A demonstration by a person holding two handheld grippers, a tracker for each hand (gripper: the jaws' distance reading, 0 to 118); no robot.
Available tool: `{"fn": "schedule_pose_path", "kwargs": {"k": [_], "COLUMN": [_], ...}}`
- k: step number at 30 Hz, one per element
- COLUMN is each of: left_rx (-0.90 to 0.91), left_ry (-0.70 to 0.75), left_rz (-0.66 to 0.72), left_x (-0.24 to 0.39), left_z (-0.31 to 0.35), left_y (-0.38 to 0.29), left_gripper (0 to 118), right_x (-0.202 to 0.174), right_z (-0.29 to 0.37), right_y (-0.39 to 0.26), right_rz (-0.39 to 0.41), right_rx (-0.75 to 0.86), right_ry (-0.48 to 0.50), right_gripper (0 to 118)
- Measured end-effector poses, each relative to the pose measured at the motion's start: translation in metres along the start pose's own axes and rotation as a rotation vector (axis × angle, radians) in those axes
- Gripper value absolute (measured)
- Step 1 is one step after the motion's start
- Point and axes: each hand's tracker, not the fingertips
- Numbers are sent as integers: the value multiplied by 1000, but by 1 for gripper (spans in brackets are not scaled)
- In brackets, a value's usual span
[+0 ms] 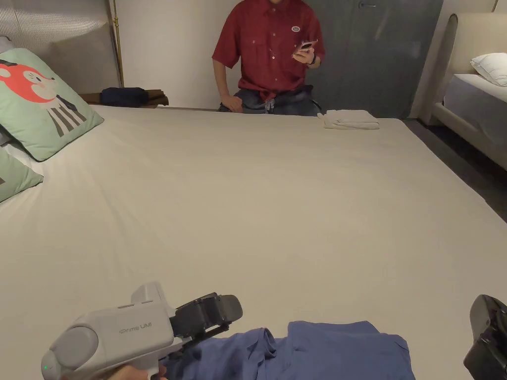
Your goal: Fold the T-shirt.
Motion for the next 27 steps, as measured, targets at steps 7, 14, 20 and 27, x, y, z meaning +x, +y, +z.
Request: {"fn": "schedule_pose_path", "kwargs": {"k": [7, 14, 20, 27], "left_rx": [83, 54, 4, -79], "left_ry": [478, 498, 477, 220], "left_rz": [-454, -691, -765, -681], "left_x": [13, 46, 74, 92], "left_z": [-28, -85, -117, -111], "left_y": [-55, -123, -150, -143], "left_gripper": [1, 1, 1, 1], "right_x": [-2, 10, 21, 19], "right_z": [-3, 0, 6, 7], "right_y": [-7, -8, -6, -3], "right_rz": [-10, -37, -35, -44], "right_rx": [-19, -26, -23, -17], "right_ry": [38, 36, 0, -6], "right_gripper": [0, 0, 0, 0]}}
